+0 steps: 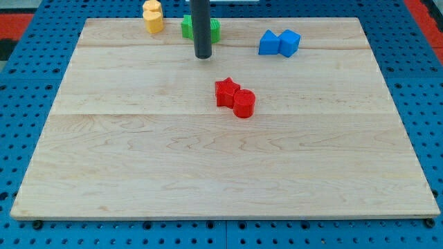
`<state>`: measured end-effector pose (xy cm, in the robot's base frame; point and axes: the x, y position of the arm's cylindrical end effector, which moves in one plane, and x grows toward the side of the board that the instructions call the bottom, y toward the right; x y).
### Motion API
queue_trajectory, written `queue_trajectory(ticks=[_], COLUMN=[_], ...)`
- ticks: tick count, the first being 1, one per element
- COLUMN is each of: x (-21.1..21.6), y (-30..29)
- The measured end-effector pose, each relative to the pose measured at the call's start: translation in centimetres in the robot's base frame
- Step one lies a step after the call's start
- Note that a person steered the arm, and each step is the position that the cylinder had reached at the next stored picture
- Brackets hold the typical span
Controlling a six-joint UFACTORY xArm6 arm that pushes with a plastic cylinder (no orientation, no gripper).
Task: Push the blue blocks to the bottom of the green circle
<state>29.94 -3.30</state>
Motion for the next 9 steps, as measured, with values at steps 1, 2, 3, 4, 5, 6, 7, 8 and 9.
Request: queue_trajectory(ticks=[1,2,3,4,5,6,7,8,9], x=[0.0,0.0,0.4,0.4,3.1,2.7,1.1,-1.3,-3.0], y=[0.7,2.1,4.9,8.2,12.9,21.0,26.5,26.5,25.4])
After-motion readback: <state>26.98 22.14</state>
